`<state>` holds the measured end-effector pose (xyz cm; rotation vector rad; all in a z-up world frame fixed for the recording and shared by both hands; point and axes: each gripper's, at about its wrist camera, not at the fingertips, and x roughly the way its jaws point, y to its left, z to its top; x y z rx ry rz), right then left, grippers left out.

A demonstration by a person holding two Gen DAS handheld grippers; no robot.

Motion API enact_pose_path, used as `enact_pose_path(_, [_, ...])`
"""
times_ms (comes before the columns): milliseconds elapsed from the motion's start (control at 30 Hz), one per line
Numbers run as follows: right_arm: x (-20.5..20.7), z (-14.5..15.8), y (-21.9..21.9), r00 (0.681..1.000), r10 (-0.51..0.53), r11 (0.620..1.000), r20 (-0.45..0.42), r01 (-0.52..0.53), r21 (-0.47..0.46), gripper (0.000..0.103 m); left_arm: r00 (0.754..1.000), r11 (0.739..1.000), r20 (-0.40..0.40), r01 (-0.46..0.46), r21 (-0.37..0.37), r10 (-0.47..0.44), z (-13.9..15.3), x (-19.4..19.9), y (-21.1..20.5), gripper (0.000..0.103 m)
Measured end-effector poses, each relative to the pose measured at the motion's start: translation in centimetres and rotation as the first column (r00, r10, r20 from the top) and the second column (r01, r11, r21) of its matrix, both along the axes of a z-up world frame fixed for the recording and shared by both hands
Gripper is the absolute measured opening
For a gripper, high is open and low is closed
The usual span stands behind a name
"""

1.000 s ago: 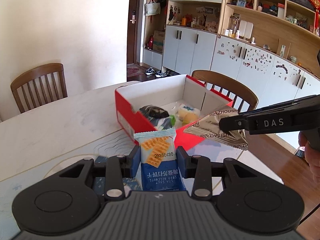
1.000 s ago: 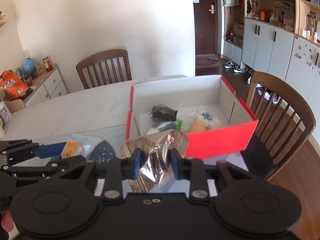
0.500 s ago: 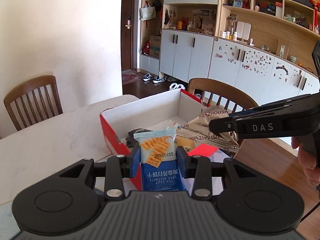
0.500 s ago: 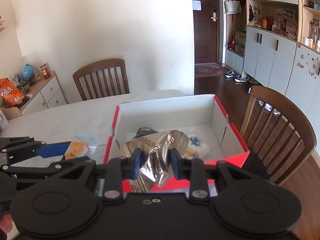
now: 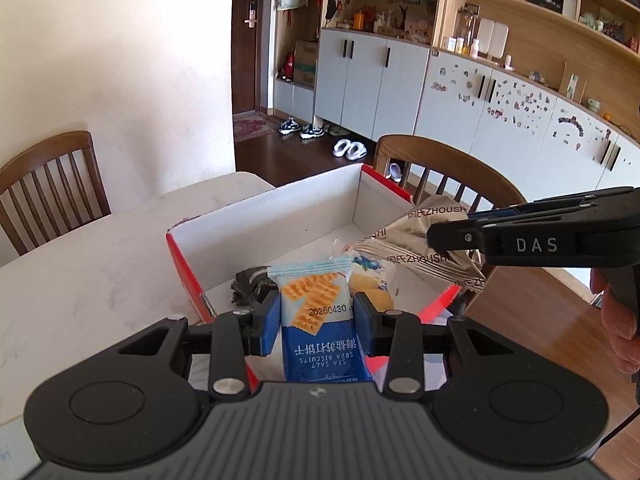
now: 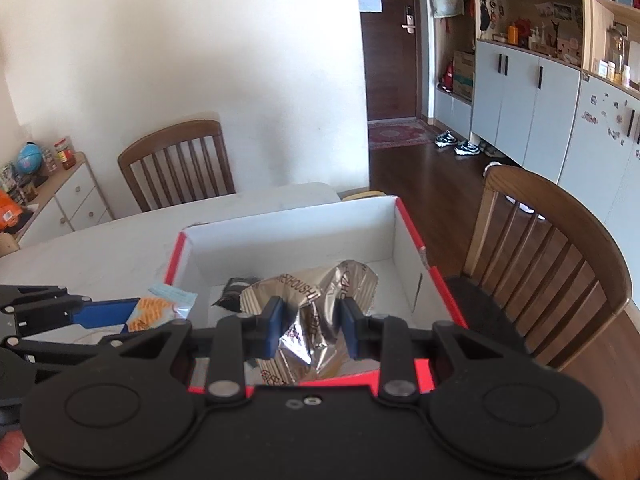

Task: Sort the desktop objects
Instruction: 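Lift and carry the foil packet and biscuit pack over the red shoebox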

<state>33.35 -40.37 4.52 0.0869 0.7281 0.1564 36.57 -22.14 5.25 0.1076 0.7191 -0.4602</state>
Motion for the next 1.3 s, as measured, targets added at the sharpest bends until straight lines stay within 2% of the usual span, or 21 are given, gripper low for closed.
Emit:
enact_pose_path(200, [2.0,-1.2,-0.6,1.000,-0.008,1.000,-0.026,0.008,0.010,0.030,0.998,1.000,-0.065,-0.003,0.004,0.003,-1.0,2.7,-1.1,0.037])
enact_pose_path(533, [5.2,-3.3,-0.4,0.998,0.002,1.000,-0.069,-0.004,-0.023,0.030,0.991,0.996,-0.135,0.000,0.089,0.012,-3.8,6.0,-3.2,0.037])
enact_pose_path(767, [7.3,-4.8,0.3,0.996,0.010,0.999,-0.085,-0.013,-0.035,0.030,0.989,0.990,-0.145,-0.003,0.141,0.024,-5.1,7.4,-4.1,0.037])
enact_pose_path(1300, [9.3,-8.4,1.8,0.990,0.047,0.995,-0.134,-0.059,-0.085,0.030,0.980,0.985,-0.192,-0.007,0.173,0.041,-7.1,9.3,-4.6,0.037])
